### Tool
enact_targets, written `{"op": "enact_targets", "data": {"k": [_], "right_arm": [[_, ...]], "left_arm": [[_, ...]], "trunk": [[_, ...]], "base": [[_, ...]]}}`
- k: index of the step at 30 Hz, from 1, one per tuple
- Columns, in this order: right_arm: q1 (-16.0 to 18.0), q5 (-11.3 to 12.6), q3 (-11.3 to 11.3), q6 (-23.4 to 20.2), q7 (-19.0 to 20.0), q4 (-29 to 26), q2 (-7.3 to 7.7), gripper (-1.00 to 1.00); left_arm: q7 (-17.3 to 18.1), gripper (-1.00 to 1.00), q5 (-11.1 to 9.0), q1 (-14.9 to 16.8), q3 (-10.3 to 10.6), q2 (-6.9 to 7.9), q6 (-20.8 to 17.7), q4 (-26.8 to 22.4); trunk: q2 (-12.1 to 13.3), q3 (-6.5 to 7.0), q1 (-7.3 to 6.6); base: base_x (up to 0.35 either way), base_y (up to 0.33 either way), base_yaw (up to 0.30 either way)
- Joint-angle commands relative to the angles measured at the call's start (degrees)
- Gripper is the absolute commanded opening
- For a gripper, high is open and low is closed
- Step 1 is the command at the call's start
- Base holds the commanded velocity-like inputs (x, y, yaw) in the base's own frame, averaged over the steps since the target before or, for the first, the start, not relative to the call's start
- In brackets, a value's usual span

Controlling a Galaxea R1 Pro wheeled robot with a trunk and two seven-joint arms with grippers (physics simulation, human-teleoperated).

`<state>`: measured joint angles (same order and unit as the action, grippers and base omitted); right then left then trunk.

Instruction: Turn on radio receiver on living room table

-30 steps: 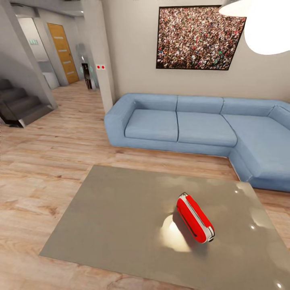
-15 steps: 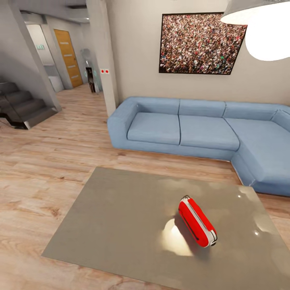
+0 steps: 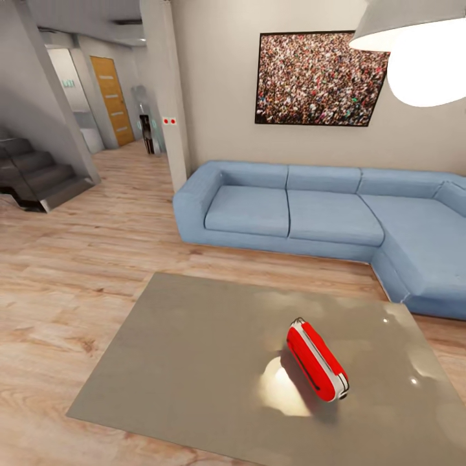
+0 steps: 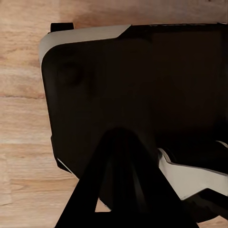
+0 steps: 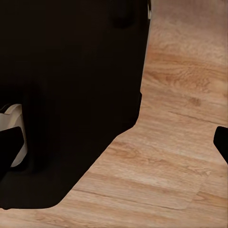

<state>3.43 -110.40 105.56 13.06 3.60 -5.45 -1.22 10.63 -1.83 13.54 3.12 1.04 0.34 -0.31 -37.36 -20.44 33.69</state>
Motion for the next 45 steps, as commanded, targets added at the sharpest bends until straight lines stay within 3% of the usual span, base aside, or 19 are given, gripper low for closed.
{"op": "enact_targets", "data": {"k": [1, 45], "right_arm": [[0.0, 0.0, 0.0, 0.01, 0.0, 0.0, 0.0, 1.0], [0.0, -0.17, 0.41, -0.05, 0.1, 0.0, 0.25, 1.0]], "left_arm": [[0.0, -1.0, 0.03, 0.0, -0.01, -0.03, 0.0, -0.05], [0.09, -1.0, 0.6, 0.0, 0.06, 0.36, -0.08, -0.56]], "trunk": [[0.0, 0.05, 0.0], [0.0, 0.13, 0.0]], "base": [[0.0, 0.0, 0.0], [0.0, 0.0, 0.0]]}}
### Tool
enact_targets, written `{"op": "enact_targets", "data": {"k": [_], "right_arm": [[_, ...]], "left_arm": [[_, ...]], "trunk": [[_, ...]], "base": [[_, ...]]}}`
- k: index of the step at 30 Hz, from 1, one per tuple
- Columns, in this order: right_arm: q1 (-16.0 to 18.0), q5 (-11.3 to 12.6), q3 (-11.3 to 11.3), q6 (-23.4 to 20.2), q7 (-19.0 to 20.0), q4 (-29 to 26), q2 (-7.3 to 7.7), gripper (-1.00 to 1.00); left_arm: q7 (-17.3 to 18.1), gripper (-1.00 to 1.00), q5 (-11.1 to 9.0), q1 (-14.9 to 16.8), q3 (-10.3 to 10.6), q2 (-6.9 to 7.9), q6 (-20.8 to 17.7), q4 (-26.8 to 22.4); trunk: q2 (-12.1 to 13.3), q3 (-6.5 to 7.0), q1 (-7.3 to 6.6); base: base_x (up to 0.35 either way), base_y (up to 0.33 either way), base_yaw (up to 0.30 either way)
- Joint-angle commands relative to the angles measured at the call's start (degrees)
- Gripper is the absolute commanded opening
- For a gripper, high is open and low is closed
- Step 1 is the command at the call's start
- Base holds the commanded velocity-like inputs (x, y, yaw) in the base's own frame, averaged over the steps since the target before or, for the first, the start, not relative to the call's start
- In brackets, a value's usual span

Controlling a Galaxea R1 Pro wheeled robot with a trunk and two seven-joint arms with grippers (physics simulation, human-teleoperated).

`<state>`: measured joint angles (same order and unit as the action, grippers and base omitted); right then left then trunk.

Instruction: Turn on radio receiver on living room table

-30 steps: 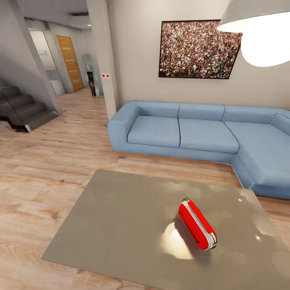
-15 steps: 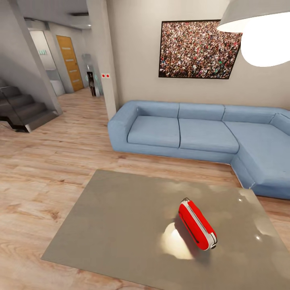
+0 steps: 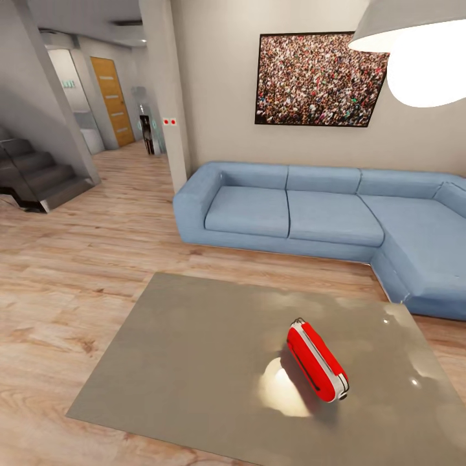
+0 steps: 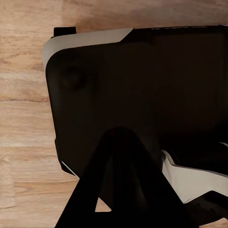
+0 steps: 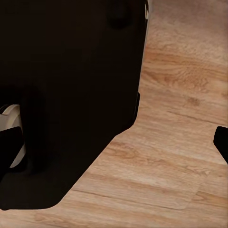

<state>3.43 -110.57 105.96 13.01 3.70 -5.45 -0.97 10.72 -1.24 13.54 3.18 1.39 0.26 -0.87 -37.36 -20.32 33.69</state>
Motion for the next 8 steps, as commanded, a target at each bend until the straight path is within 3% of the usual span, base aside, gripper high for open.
{"op": "enact_targets", "data": {"k": [1, 8], "right_arm": [[0.0, 0.0, 0.01, 0.0, 0.0, 0.0, 0.0, 1.0], [0.03, 0.0, 0.03, 0.0, -0.01, 0.0, 0.0, 1.0]], "left_arm": [[0.0, -1.0, 0.0, 0.0, 0.03, 0.0, 0.0, 0.0], [0.0, -1.0, 0.0, 0.0, -0.01, -0.01, 0.0, 0.0]], "trunk": [[0.0, 0.0, 0.0], [0.0, 0.0, 0.0]], "base": [[0.0, 0.0, 0.0], [0.0, 0.0, 0.0]]}}
